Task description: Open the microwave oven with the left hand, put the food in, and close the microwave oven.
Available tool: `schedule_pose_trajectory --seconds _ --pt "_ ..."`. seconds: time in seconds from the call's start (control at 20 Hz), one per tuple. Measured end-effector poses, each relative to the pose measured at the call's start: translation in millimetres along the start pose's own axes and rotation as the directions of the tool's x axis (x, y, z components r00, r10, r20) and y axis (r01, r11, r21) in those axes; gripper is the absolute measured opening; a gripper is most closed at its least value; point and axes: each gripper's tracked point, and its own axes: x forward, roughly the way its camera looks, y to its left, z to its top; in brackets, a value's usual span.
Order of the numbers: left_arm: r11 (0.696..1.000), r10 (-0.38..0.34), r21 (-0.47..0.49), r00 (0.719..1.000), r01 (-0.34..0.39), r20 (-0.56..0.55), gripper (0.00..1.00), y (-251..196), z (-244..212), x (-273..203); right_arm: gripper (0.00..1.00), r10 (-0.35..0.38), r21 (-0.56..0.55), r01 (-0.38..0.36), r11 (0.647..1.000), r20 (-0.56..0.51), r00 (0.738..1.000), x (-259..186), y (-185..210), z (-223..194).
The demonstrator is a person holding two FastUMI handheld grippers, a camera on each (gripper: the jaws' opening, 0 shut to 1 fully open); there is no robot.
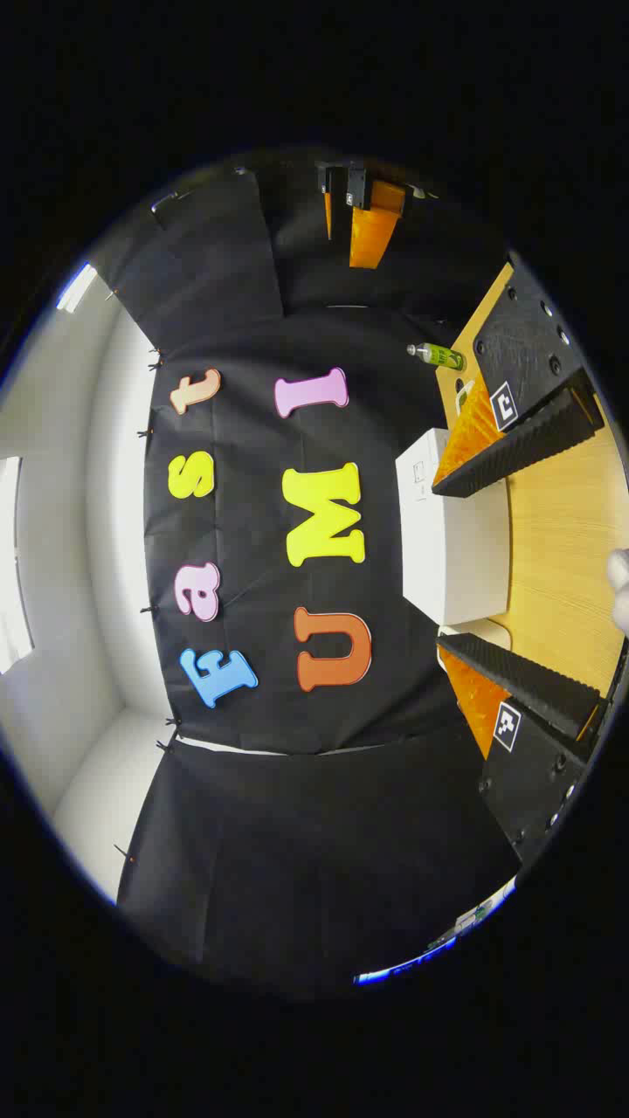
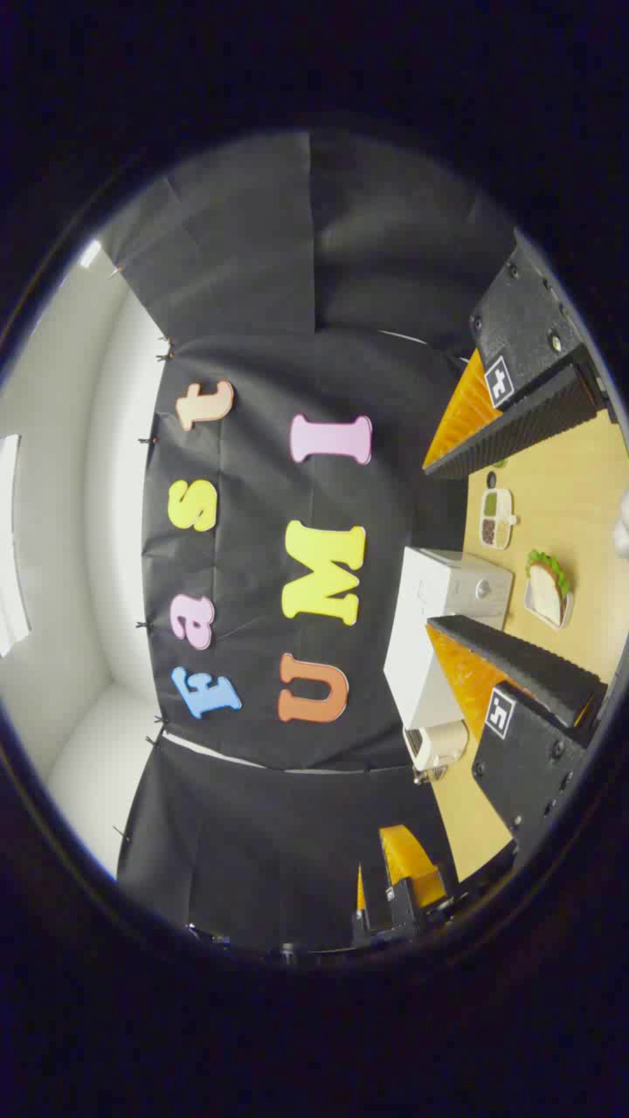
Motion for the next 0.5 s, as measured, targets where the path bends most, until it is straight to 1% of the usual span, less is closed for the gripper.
schedule_pose_trajectory --seconds 0.05,0.15,0.2,0.3,0.35,0.5 --pt "1.0 0.001 -0.001 1.0 -0.001 0.003 0.96 4.2 0.3 -0.9 0.93 -0.007 -0.002 0.007 1.0 -0.001 1.0 2.4 -2.0 0.4" --pt "1.0 0.002 0.0 1.0 -0.002 0.014 0.96 5.8 3.4 -2.8 0.96 -0.013 0.007 0.013 1.0 -0.002 1.0 4.5 -0.8 -0.6" --pt "1.0 -0.001 0.0 1.0 0.001 0.01 0.96 6.6 1.8 -3.7 1.0 -0.02 0.01 0.02 1.0 0.001 1.0 5.8 -3.5 0.6" --pt "1.0 -0.003 -0.005 1.0 0.003 0.006 0.96 8.4 -0.1 -3.6 1.0 -0.035 0.026 0.035 0.999 0.007 0.999 7.4 -7.8 2.3" --pt "1.0 -0.003 -0.004 1.0 0.003 0.009 0.96 8.2 1.7 -2.5 0.96 -0.038 0.035 0.038 0.999 0.004 0.999 8.6 -8.0 2.3" --pt "1.0 -0.011 -0.003 1.0 0.011 0.011 0.96 7.3 2.2 0.3 0.95 -0.044 0.033 0.044 0.999 0.005 0.999 11.4 -11.0 0.4"
